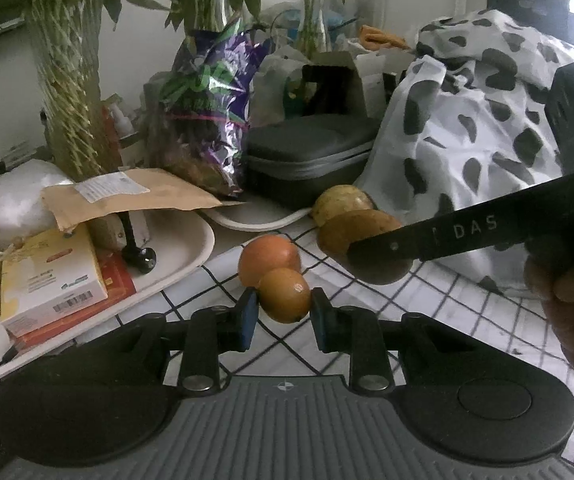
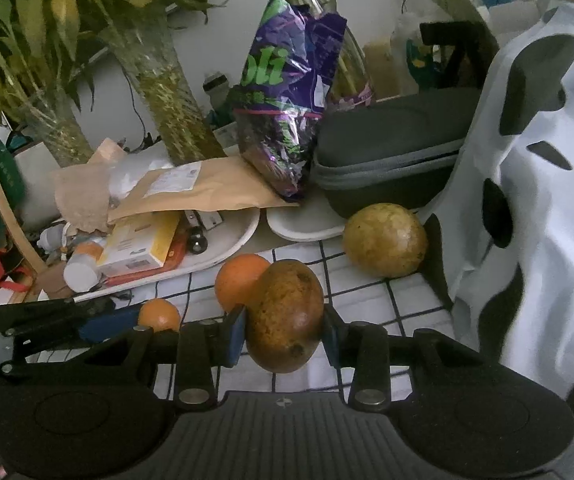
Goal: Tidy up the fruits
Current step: 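Carry both fruits to the floral plate and open the left gripper on the tangerine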
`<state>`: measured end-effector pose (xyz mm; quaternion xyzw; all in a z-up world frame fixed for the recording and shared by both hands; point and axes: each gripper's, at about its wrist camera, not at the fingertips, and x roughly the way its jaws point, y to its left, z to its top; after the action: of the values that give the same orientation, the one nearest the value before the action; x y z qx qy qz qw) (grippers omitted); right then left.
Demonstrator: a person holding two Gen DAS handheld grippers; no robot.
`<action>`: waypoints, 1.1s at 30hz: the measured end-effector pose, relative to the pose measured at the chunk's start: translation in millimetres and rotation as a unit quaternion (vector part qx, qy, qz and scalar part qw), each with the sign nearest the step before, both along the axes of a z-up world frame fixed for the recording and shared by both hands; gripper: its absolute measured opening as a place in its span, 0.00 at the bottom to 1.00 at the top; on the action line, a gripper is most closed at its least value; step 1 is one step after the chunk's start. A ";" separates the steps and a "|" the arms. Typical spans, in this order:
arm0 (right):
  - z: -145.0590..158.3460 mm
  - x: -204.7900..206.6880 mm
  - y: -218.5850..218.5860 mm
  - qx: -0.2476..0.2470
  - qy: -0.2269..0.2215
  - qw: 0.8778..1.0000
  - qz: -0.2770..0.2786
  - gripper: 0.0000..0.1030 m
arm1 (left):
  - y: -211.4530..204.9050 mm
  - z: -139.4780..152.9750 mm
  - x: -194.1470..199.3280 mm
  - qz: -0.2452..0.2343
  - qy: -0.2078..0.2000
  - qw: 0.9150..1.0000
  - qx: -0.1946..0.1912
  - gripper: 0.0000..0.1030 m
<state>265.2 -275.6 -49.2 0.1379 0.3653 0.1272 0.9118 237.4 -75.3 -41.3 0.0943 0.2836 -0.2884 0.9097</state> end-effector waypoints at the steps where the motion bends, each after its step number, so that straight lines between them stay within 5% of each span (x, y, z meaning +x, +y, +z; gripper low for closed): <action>1: 2.5 -3.8 -0.7 0.000 -0.002 1.000 0.000 0.39 | 0.0 1.8 -3.9 -0.001 0.000 1.000 0.000 0.27; 18: 39.9 -80.7 1.1 -0.031 -0.030 0.998 0.036 0.39 | 16.5 28.0 -71.6 -0.002 -0.001 1.000 -0.007 0.27; 33: 51.0 -141.8 27.5 -0.051 -0.034 0.995 0.085 0.39 | 34.0 28.4 -130.9 -0.007 0.043 0.999 0.003 0.27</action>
<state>123.5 -248.0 1.8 0.0558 0.3502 0.1901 0.9155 106.5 -41.3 -12.9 0.0862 0.3221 -0.2980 0.8944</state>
